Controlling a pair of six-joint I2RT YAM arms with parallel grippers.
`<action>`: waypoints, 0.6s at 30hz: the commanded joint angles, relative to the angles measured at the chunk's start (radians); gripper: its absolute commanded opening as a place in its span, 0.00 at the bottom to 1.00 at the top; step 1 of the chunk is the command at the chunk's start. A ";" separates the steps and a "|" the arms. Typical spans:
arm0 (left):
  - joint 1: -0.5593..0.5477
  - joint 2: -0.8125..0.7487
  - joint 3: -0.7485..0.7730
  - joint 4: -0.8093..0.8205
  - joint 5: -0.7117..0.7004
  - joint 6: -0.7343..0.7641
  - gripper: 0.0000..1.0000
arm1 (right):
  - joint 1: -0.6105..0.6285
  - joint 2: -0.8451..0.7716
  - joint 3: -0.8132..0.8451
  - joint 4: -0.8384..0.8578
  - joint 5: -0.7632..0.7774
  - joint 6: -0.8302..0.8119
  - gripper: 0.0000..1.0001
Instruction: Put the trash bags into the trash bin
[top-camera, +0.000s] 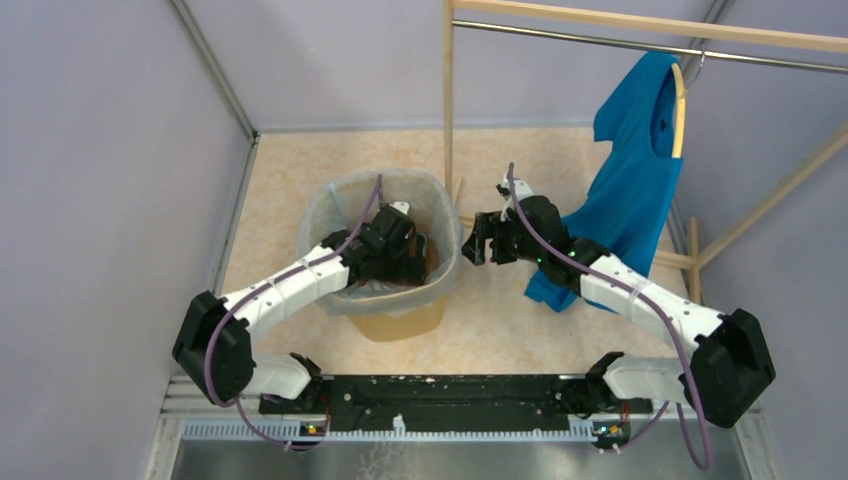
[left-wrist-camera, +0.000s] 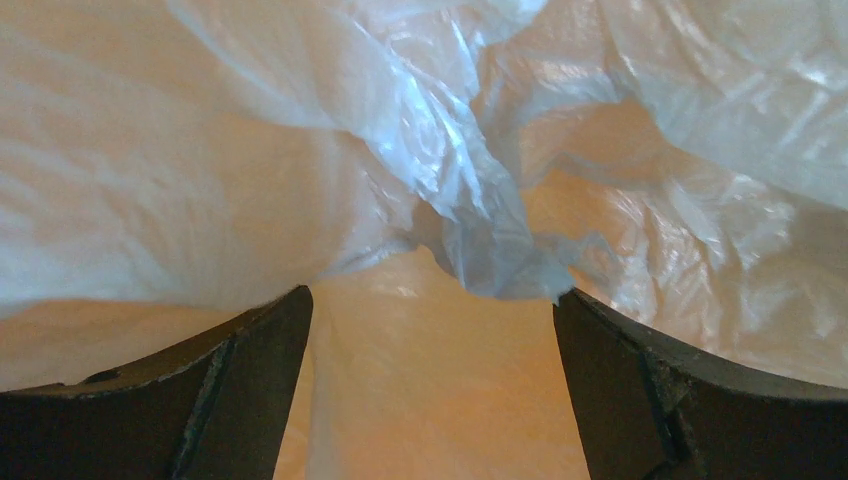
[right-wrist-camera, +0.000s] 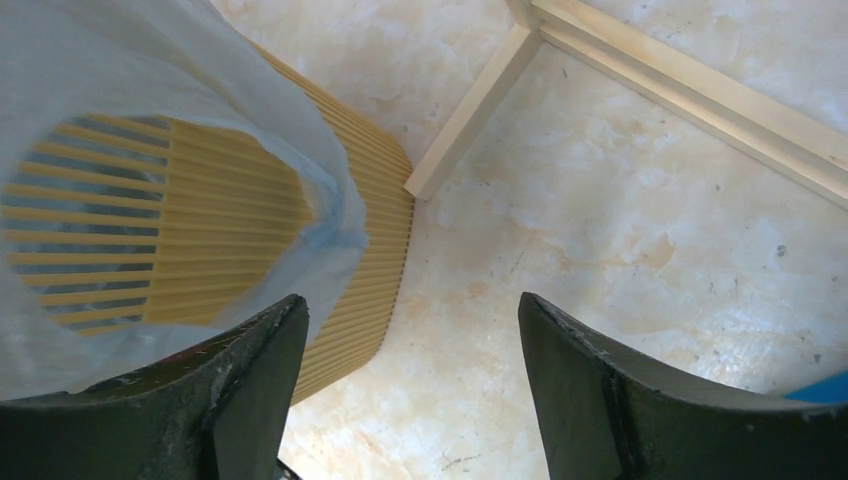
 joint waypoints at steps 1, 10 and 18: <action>0.001 -0.055 0.131 -0.077 -0.004 0.020 0.98 | -0.006 -0.041 0.022 -0.032 0.057 -0.052 0.79; 0.001 -0.305 0.242 -0.201 0.110 0.070 0.98 | -0.005 -0.153 -0.009 -0.220 0.183 -0.232 0.97; 0.000 -0.516 0.373 -0.146 -0.009 0.155 0.98 | 0.276 -0.270 -0.148 -0.137 0.179 -0.163 0.99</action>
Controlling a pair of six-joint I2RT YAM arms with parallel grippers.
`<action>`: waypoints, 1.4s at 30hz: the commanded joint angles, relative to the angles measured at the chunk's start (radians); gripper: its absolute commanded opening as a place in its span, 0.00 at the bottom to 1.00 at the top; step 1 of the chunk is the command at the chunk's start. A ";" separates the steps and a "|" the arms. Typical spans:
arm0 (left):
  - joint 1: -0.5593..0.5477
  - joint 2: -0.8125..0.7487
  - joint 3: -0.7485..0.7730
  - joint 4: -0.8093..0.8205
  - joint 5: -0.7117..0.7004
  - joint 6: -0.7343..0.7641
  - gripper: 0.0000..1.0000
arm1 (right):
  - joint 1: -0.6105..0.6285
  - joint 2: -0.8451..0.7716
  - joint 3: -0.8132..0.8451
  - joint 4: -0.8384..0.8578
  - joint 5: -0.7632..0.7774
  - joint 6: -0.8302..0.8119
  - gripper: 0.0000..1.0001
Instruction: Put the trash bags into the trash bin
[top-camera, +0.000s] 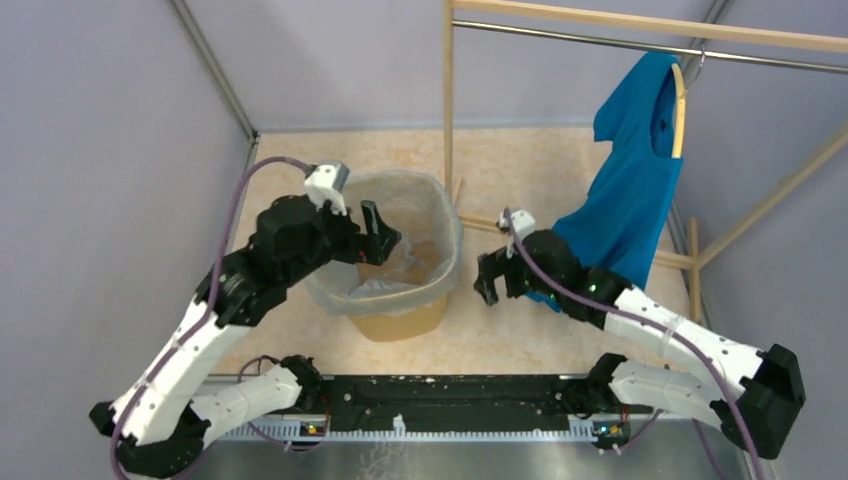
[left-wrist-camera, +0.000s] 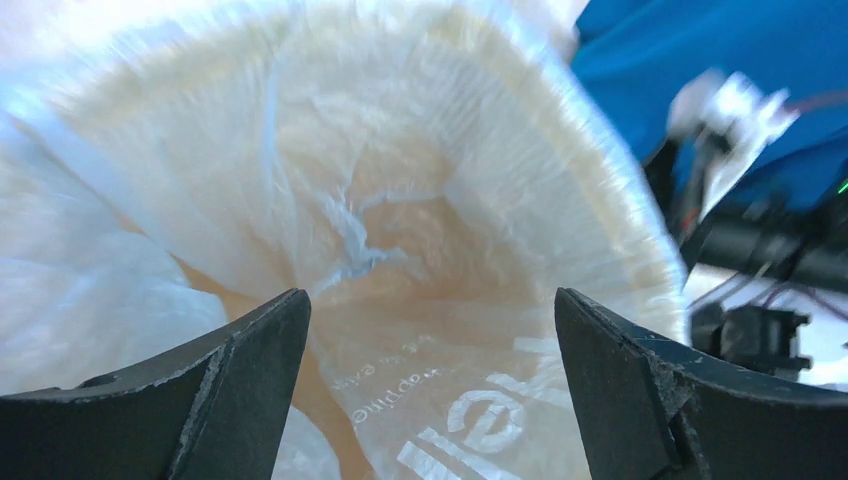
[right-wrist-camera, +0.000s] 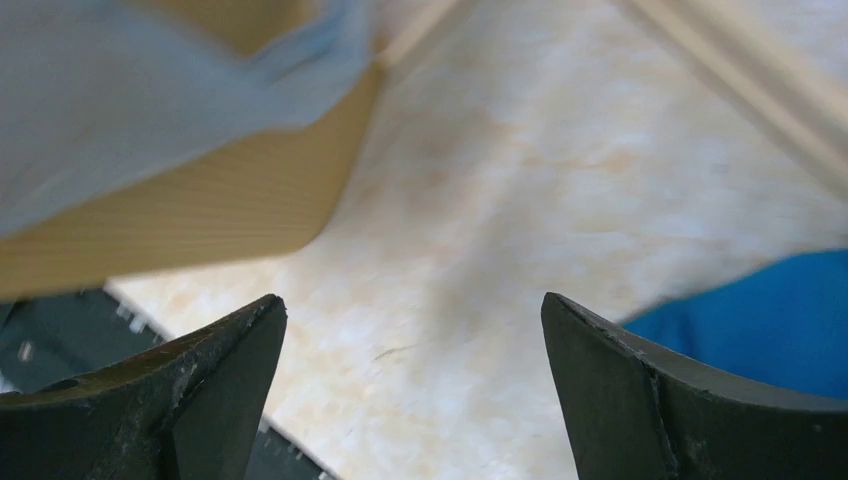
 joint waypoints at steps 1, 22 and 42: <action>0.001 -0.097 0.085 0.063 -0.095 0.075 0.98 | 0.250 -0.060 -0.077 0.103 0.061 0.022 0.99; 0.001 -0.255 0.207 0.036 -0.195 0.229 0.99 | 0.574 0.384 -0.233 1.089 0.583 0.045 0.99; 0.000 -0.360 0.239 0.068 -0.354 0.375 0.99 | 0.403 1.018 0.374 1.222 0.254 -0.278 0.99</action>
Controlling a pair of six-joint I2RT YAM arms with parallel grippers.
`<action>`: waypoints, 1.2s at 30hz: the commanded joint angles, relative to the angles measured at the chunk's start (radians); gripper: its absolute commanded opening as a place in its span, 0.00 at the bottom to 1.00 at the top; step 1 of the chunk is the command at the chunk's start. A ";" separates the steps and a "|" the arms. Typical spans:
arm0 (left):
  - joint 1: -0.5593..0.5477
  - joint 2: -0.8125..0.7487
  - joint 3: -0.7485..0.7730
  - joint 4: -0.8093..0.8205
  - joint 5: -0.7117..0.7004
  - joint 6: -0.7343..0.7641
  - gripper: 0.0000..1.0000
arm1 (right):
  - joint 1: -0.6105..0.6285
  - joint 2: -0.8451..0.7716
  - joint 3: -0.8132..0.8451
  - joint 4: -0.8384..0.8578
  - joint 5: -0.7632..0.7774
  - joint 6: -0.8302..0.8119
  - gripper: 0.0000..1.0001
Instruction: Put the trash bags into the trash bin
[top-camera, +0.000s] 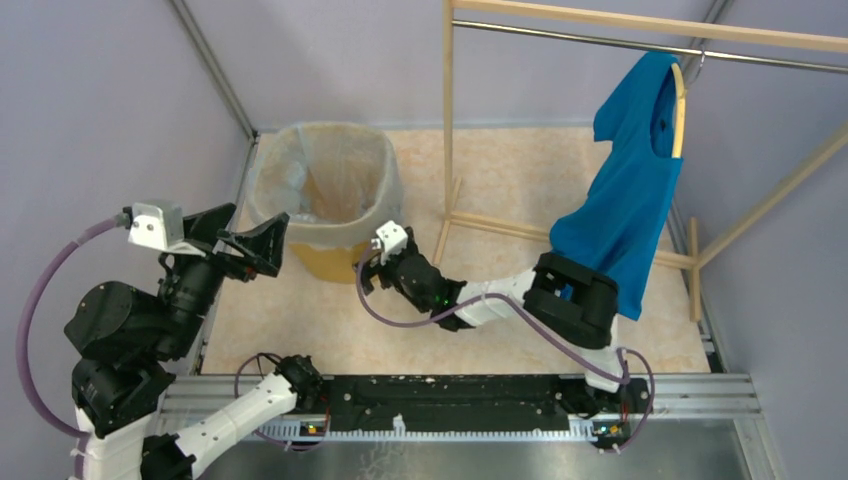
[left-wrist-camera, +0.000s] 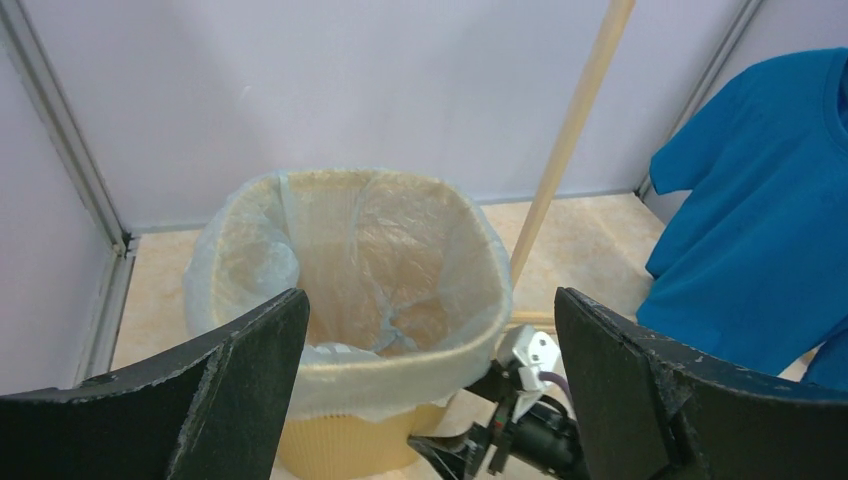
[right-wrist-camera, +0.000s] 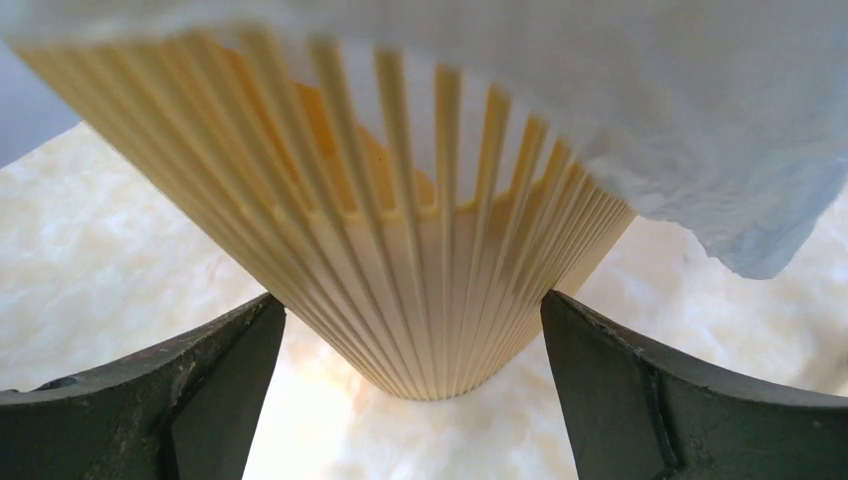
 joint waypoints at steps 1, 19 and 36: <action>0.001 -0.016 0.027 0.036 -0.034 0.032 0.99 | -0.055 0.121 0.169 0.034 -0.159 -0.131 0.99; 0.000 0.001 0.045 -0.006 -0.028 -0.018 0.99 | -0.172 0.753 1.147 -0.294 -0.215 -0.156 0.99; 0.001 0.002 0.007 0.010 -0.019 -0.056 0.99 | -0.149 0.283 0.755 -0.412 -0.215 -0.024 0.99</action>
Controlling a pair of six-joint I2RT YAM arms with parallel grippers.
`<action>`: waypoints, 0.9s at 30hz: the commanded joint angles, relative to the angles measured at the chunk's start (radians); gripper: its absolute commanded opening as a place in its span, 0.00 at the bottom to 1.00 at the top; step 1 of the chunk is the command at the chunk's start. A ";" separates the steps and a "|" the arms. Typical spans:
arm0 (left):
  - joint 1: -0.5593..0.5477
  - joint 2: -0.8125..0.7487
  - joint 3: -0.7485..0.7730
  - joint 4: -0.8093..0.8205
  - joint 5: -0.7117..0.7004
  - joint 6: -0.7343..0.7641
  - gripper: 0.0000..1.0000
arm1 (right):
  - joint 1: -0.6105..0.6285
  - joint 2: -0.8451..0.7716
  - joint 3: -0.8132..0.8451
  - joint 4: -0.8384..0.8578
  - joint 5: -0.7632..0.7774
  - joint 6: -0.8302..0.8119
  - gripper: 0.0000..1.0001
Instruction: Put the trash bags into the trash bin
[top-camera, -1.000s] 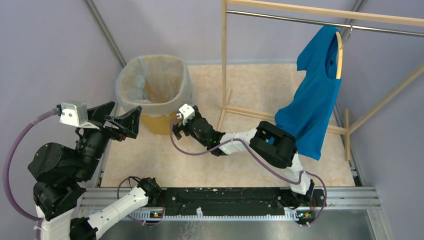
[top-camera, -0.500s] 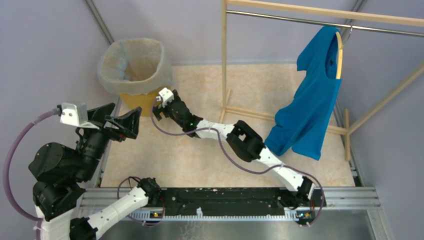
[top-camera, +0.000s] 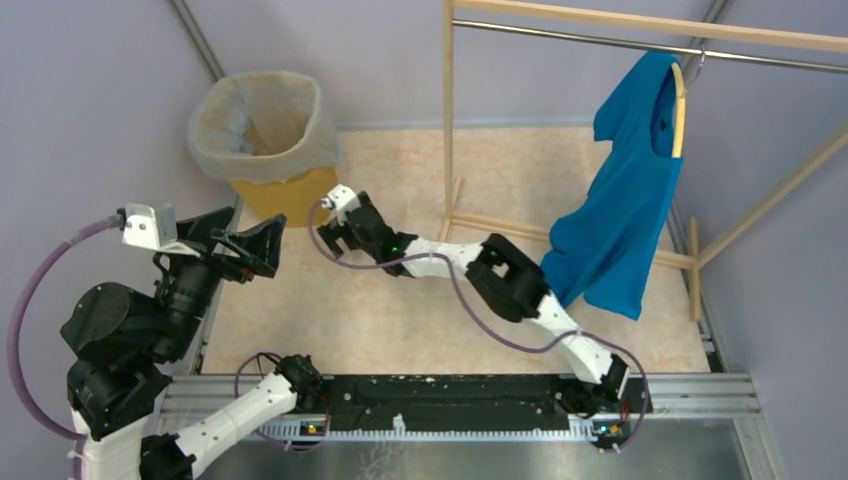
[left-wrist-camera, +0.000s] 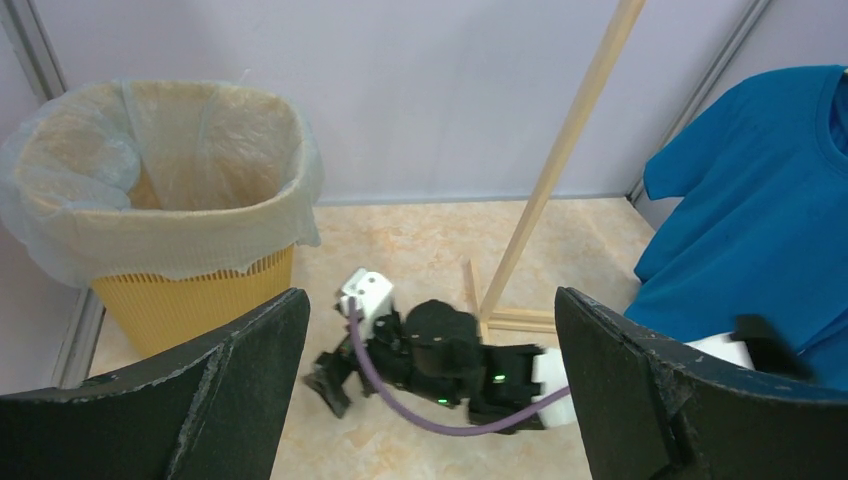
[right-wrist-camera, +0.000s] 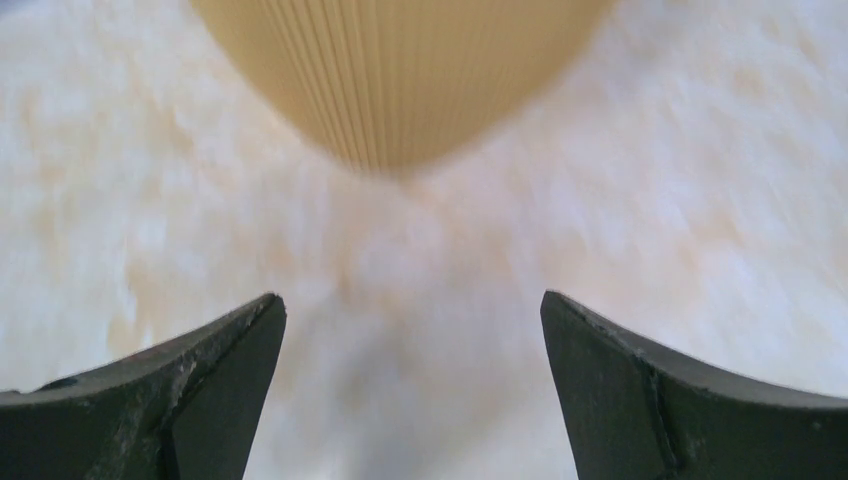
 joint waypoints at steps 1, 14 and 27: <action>0.001 0.009 -0.028 0.060 0.005 0.000 0.99 | 0.018 -0.517 -0.445 0.045 -0.009 0.141 0.99; 0.001 0.103 -0.150 0.319 0.078 0.012 0.99 | 0.020 -1.572 -0.840 -0.775 0.138 0.277 0.99; 0.001 0.148 -0.066 0.340 0.114 -0.130 0.99 | 0.022 -1.890 -0.442 -0.944 0.236 0.082 0.99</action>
